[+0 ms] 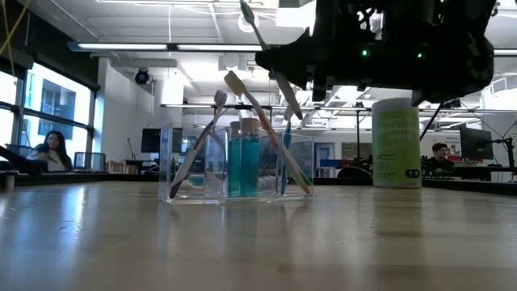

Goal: Pick & Place toothbrushing station
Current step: Put the green toothbrush into the transparent organizer

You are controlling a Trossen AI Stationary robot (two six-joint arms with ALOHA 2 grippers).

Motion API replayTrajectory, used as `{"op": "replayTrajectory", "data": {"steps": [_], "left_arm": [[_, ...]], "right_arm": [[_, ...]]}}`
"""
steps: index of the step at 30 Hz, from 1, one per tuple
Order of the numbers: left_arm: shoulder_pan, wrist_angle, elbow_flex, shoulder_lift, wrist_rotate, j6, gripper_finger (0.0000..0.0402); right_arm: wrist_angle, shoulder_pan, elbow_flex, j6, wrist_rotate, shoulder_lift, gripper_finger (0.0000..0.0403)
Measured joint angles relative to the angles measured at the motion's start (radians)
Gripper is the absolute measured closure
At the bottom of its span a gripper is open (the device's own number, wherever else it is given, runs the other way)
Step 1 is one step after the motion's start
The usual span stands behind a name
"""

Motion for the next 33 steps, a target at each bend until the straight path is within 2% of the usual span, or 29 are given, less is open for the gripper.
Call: {"op": "replayTrajectory", "data": {"steps": [4,12,18,21,26,33], "left_arm": [[0.002,0.015,0.0,0.0,-0.071,0.025,0.0317],[-0.003,0.014,0.0,0.0,-0.078,0.043,0.0317],[-0.006,0.014,0.0,0.0,-0.081,0.058,0.0317],[-0.006,0.014,0.0,0.0,-0.081,0.059,0.0317],[-0.006,0.014,0.0,0.0,-0.081,0.059,0.0317],[-0.006,0.011,0.0,0.0,-0.08,0.066,0.031]], "right_arm": [[-0.034,-0.028,0.0,0.023,-0.014,0.0,0.0392],[-0.011,-0.041,0.0,0.064,-0.013,0.102,0.0391],[-0.019,-0.028,0.0,0.065,-0.011,0.108,0.0378],[-0.023,-0.019,0.0,0.115,-0.005,0.108,0.0366],[-0.067,0.004,0.0,0.102,0.088,0.108,0.0347],[-0.066,0.066,0.0,-0.064,0.192,0.086,0.0307]]}}
